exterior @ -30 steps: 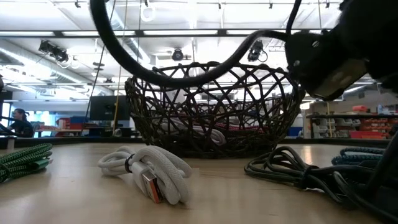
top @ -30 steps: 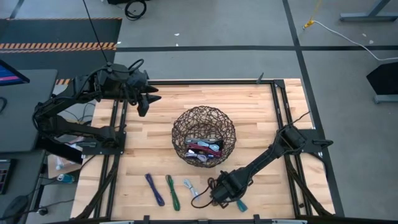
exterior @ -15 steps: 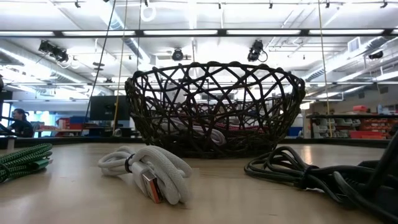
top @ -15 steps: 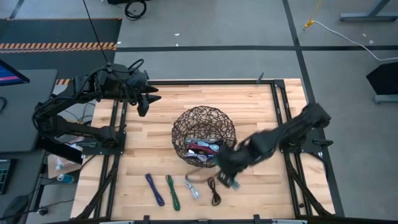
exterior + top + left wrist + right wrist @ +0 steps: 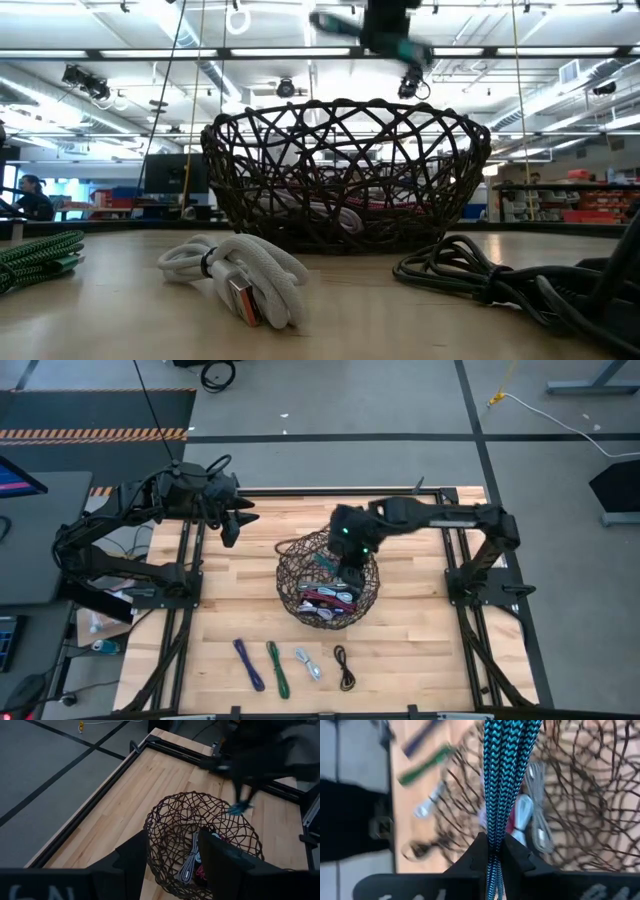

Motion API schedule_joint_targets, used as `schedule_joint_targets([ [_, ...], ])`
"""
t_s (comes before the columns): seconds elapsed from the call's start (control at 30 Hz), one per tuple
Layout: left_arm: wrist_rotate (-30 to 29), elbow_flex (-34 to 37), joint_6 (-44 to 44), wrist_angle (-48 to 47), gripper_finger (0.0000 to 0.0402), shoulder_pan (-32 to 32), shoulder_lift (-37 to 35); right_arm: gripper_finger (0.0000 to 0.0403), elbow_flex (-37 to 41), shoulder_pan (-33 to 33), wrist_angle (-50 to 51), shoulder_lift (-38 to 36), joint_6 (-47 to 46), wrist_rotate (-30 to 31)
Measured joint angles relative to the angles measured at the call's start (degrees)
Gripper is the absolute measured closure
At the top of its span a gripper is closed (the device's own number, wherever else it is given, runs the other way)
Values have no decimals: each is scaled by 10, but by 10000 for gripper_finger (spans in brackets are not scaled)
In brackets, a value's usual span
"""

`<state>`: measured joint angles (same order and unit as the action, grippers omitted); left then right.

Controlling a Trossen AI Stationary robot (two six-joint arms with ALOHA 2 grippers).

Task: Pick and place USB-C Cables
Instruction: Put the blue charger cable into the black mesh basket

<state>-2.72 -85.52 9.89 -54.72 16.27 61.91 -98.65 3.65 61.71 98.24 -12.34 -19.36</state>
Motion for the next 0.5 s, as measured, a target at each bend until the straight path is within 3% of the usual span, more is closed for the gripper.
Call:
schedule_joint_targets([
  [0.27, 0, 0, 17, 0, 221, 0, 0, 374, 0, 42, 98, 84, 195, -17],
  [0.5, 0, 0, 30, 0, 221, 0, 0, 374, 0, 34, 61, 133, 264, -41],
])
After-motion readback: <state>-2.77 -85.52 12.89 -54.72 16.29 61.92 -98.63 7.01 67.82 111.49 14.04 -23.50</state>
